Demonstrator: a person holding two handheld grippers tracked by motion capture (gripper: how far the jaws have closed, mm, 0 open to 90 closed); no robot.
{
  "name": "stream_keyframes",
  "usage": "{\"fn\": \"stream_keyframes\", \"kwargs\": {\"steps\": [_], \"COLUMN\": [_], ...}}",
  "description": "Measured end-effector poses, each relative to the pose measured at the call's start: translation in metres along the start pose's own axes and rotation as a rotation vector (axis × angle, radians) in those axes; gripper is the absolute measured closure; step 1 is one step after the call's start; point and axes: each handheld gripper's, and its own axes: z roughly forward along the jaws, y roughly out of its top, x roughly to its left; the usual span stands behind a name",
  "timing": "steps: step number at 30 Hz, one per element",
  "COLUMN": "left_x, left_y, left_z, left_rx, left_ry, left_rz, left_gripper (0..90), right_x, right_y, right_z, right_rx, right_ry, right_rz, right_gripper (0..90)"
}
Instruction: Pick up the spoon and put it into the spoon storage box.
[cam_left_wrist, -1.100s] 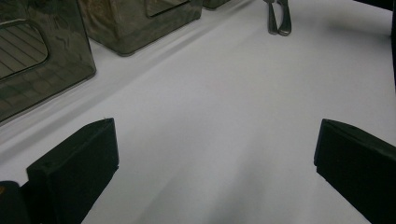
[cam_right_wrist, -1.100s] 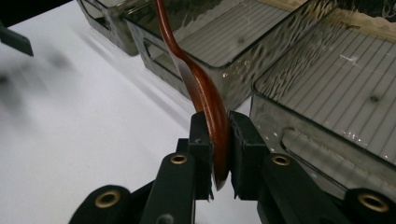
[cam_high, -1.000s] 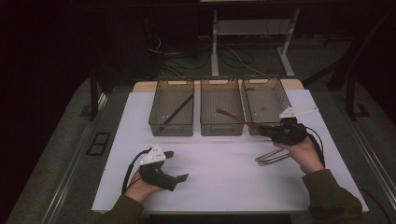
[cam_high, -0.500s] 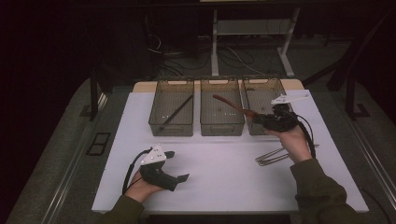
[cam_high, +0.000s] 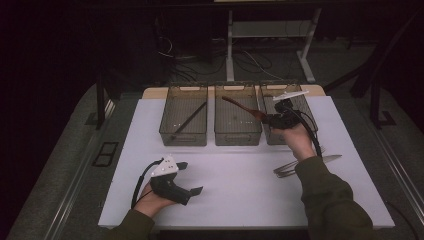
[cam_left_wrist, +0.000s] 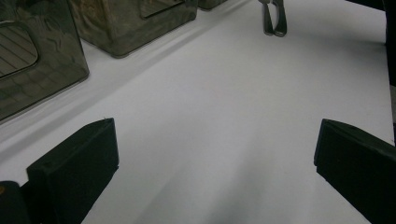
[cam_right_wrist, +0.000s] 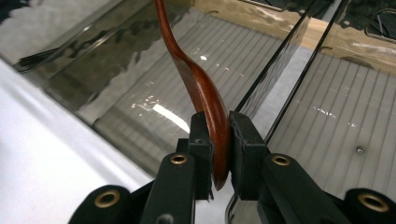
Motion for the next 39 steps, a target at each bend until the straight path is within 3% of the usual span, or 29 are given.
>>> {"fn": "stream_keyframes", "kwargs": {"steps": [10, 19, 30, 39], "left_x": [-0.001, -0.001, -0.002, -0.001], "left_y": [0.000, 0.000, 0.001, 0.001], "left_z": [0.001, 0.001, 0.001, 0.000], "left_rx": [-0.003, -0.005, -0.002, -0.005], "left_ry": [-0.005, -0.007, -0.008, -0.007], "left_rz": [0.005, 0.005, 0.004, 0.003], "left_gripper": [0.0, 0.0, 0.0, 0.0], "right_x": [0.004, 0.006, 0.010, 0.010], "right_y": [0.015, 0.017, 0.016, 0.013], "right_z": [0.023, 0.033, 0.031, 0.018], "right_rx": [0.034, 0.054, 0.036, -0.016], "right_ry": [-0.032, -0.035, -0.019, 0.046], "right_rz": [0.008, 0.004, -0.014, -0.020], "right_gripper": [78.8, 78.5, 68.9, 58.7]}}
